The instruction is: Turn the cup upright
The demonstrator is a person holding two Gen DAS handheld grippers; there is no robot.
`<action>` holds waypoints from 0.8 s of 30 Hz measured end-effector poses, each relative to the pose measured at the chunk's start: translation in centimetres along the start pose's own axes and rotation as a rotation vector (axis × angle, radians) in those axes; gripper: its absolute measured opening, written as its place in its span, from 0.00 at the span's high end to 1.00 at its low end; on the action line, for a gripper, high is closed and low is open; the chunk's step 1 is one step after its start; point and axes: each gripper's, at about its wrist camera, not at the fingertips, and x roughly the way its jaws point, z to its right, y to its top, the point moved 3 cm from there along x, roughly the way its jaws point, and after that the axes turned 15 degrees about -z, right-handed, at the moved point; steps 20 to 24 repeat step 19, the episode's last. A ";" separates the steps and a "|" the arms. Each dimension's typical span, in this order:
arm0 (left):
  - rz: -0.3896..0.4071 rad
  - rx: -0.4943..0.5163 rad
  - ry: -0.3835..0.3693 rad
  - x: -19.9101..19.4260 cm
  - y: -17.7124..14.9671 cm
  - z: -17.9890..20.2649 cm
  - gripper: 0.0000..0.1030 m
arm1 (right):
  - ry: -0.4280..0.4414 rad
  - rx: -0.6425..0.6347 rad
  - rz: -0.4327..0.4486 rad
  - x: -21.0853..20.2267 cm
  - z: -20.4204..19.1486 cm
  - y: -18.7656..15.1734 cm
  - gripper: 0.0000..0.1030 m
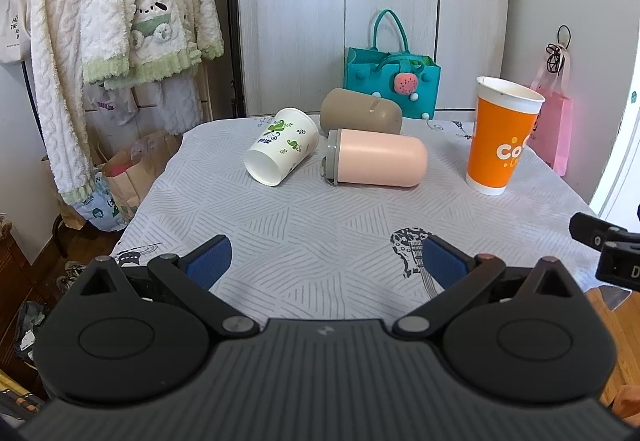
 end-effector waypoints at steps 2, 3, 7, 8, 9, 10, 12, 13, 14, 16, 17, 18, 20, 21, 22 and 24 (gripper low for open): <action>0.003 0.002 0.002 -0.1 0.0 0.0 0.00 | 0.003 0.004 -0.001 0.0 0.0 0.0 0.00; 0.004 0.003 0.005 -0.1 0.0 0.0 0.00 | 0.003 0.007 -0.002 0.0 0.0 0.0 0.00; 0.010 -0.004 0.015 0.0 0.1 -0.1 0.00 | -0.007 0.007 -0.003 0.0 0.1 0.0 0.00; 0.010 -0.007 0.015 0.0 0.1 -0.1 0.00 | -0.010 0.008 -0.003 0.0 0.2 0.0 0.00; 0.010 -0.011 0.015 0.0 0.1 -0.2 0.00 | -0.012 0.009 -0.004 0.0 0.2 0.0 0.00; 0.011 -0.016 0.013 0.0 0.1 -0.2 0.00 | -0.013 0.010 -0.003 0.0 0.3 0.0 0.00; 0.017 -0.019 0.014 0.0 0.1 -0.3 0.00 | -0.015 0.015 -0.003 0.0 0.3 0.0 0.00; 0.018 -0.020 0.018 0.0 0.1 -0.4 0.00 | -0.016 0.016 -0.002 0.0 0.3 0.0 0.00; 0.019 -0.019 0.022 0.0 0.1 -0.4 0.00 | -0.016 0.017 -0.002 -0.1 0.3 0.0 0.00; 0.021 -0.016 0.024 0.0 0.1 -0.4 0.00 | -0.016 0.016 -0.002 0.0 0.4 0.0 0.00; 0.020 -0.017 0.023 0.0 0.1 -0.4 0.00 | -0.016 0.016 -0.003 0.0 0.4 0.0 0.00; 0.019 -0.018 0.021 0.0 0.1 -0.4 0.00 | -0.017 0.015 -0.003 0.0 0.3 0.0 0.00; 0.018 -0.017 0.020 0.0 0.1 -0.4 0.00 | -0.017 0.015 -0.002 0.0 0.3 0.0 0.00; 0.018 -0.017 0.020 0.0 0.1 -0.4 0.00 | -0.017 0.015 -0.002 0.0 0.3 0.0 0.00; 0.018 -0.017 0.020 0.0 0.1 -0.4 0.00 | -0.017 0.015 -0.002 0.0 0.3 0.0 0.00; 0.018 -0.017 0.020 0.0 0.1 -0.4 0.00 | -0.017 0.015 -0.002 0.0 0.3 0.0 0.00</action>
